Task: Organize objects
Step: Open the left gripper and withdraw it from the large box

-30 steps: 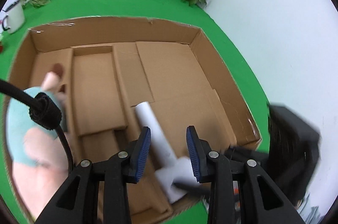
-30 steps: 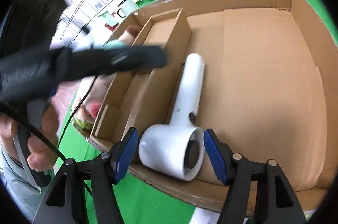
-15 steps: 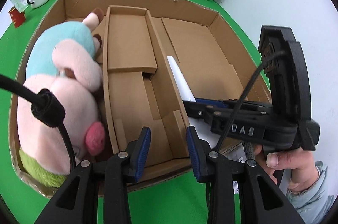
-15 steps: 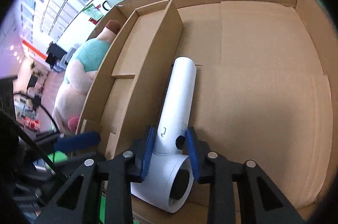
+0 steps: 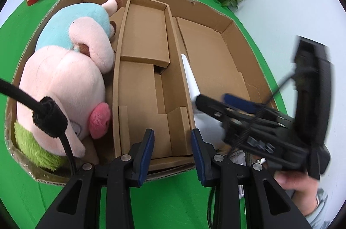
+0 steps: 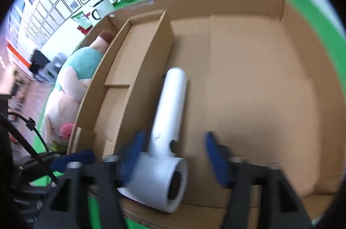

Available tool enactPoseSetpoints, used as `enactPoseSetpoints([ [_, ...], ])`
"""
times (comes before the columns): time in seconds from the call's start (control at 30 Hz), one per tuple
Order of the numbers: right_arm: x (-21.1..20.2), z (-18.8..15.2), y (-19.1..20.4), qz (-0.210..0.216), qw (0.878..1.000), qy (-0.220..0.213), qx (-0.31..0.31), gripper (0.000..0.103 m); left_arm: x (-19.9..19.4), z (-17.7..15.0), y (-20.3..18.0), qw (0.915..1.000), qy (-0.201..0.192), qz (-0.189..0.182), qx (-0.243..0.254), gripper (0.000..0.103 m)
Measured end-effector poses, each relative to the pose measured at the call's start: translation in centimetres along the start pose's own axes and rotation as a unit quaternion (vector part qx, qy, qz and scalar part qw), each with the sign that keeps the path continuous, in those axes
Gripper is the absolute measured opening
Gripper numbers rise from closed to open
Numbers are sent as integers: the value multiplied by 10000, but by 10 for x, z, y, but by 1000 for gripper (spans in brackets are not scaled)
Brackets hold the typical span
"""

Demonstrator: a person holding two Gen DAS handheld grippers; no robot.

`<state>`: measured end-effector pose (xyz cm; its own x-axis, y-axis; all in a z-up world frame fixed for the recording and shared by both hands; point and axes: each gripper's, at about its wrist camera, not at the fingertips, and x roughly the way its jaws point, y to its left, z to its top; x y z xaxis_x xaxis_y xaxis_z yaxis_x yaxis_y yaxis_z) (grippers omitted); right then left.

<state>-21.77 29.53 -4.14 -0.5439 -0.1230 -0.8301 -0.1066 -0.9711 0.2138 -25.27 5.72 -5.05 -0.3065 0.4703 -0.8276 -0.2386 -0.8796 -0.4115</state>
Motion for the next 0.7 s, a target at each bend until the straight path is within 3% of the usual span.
enactPoseSetpoints([
  [0.27, -45, -14, 1, -634, 9949, -698, -370, 87, -1, 4, 2, 9996, -8, 104, -262, 35],
  [0.37, -53, -20, 9, -903, 9901, -947, -515, 91, -15, -1, -8, 9985, -433, 338, -70, 35],
  [0.43, -62, -28, 12, -992, 9871, -1119, -578, 91, -32, -8, -23, 9937, -883, 606, 334, 44],
  [0.53, -77, -41, 17, -1105, 9825, -1369, -613, 91, -60, -23, -48, 9774, -1657, 1029, 816, 73],
  [0.6, -87, -50, 20, -1225, 9784, -1568, -569, 91, -82, -38, -62, 9591, -2225, 1354, 1105, 98],
  [0.7, -100, -64, 22, -1275, 9748, -1761, -501, 91, -105, -56, -79, 9354, -2729, 1729, 1436, 102],
])
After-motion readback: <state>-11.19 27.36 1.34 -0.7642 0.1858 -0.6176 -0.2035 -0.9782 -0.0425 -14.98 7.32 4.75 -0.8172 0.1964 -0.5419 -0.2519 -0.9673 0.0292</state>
